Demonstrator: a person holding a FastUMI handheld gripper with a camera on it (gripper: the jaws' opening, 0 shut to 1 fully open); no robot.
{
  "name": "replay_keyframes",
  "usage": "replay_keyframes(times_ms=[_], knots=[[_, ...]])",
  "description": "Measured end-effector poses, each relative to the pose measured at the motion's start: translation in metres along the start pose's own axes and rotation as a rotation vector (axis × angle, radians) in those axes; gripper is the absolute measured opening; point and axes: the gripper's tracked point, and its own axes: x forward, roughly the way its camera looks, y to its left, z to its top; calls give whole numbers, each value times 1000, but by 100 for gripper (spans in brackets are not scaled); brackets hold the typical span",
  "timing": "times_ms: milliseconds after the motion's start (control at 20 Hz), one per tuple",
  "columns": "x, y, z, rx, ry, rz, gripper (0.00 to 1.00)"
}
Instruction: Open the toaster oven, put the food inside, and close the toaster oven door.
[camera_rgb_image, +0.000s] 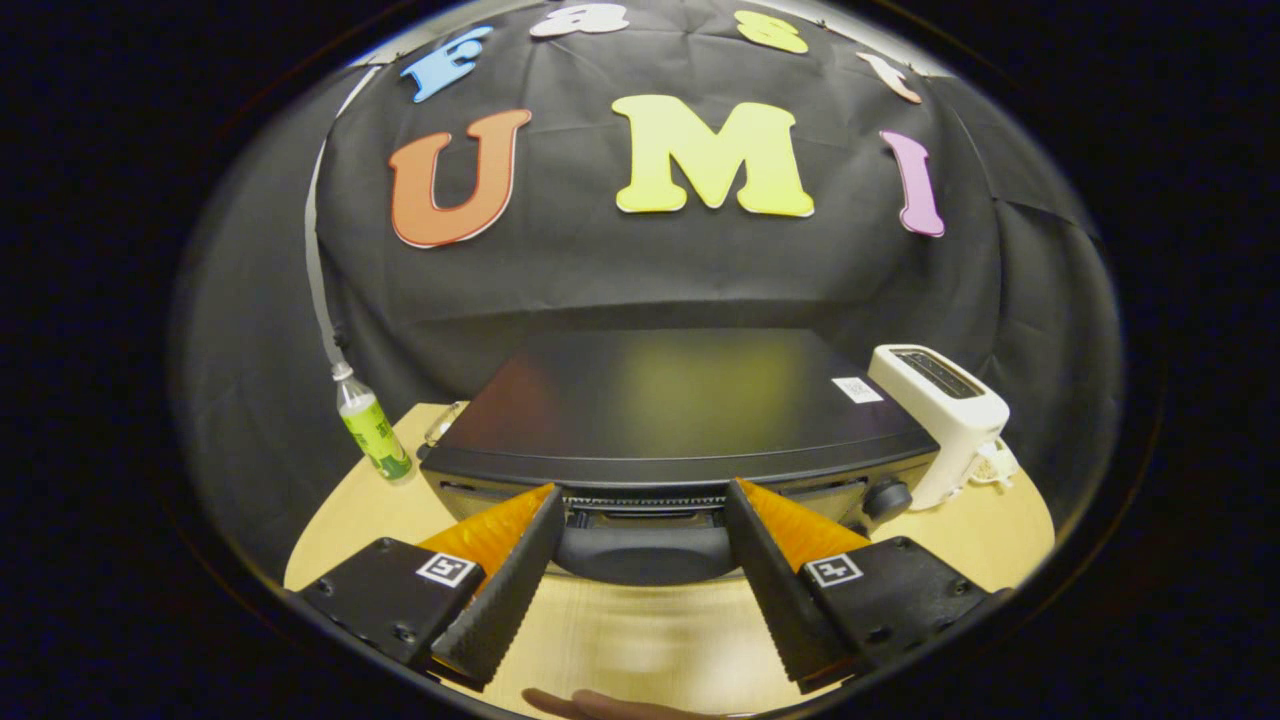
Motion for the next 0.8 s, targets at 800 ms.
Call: replay_keyframes(times_ms=[800], knots=[[-63, -4, -111, -50, 66, -4, 100]])
